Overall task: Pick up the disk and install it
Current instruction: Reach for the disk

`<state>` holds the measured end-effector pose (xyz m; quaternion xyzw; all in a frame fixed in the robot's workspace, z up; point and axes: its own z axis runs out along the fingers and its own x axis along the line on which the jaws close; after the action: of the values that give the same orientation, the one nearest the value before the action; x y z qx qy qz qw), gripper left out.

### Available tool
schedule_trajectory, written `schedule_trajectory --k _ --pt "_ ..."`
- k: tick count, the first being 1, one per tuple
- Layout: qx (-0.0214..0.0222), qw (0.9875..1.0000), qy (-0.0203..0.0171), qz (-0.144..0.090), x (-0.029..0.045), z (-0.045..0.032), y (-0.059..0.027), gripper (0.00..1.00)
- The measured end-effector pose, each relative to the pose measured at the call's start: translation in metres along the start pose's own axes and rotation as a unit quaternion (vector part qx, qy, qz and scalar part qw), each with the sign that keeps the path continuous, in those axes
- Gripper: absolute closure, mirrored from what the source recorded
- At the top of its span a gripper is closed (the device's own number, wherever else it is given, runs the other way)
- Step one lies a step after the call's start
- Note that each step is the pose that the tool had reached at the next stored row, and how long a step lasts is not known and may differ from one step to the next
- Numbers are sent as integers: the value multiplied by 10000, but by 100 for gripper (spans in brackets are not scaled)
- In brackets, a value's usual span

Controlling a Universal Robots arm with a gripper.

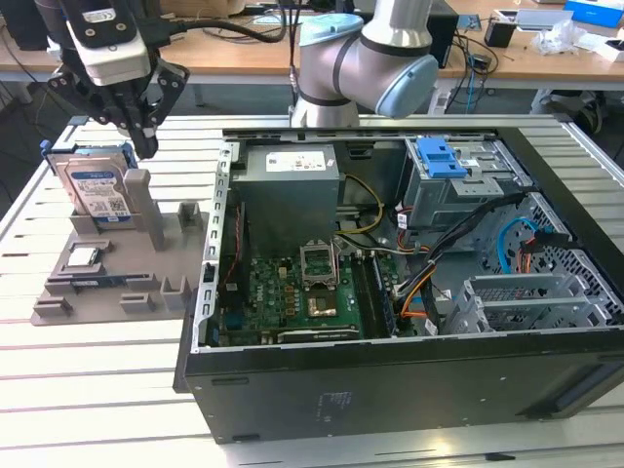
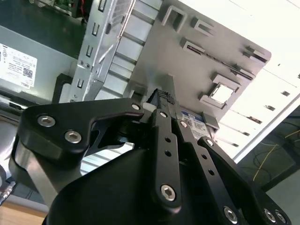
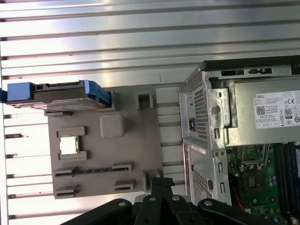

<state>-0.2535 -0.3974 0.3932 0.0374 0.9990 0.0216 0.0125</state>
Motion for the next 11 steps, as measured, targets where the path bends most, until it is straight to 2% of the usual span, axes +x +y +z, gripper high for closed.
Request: schedule_trajectory --k 3,4,8,11 --pt "5 10000 0 -1 111 -1 5 90" --pt "8 10000 -1 0 216 -2 11 90" --pt "9 10000 -1 -1 365 -4 14 90" --pt "10 10000 -1 0 445 -5 17 90"
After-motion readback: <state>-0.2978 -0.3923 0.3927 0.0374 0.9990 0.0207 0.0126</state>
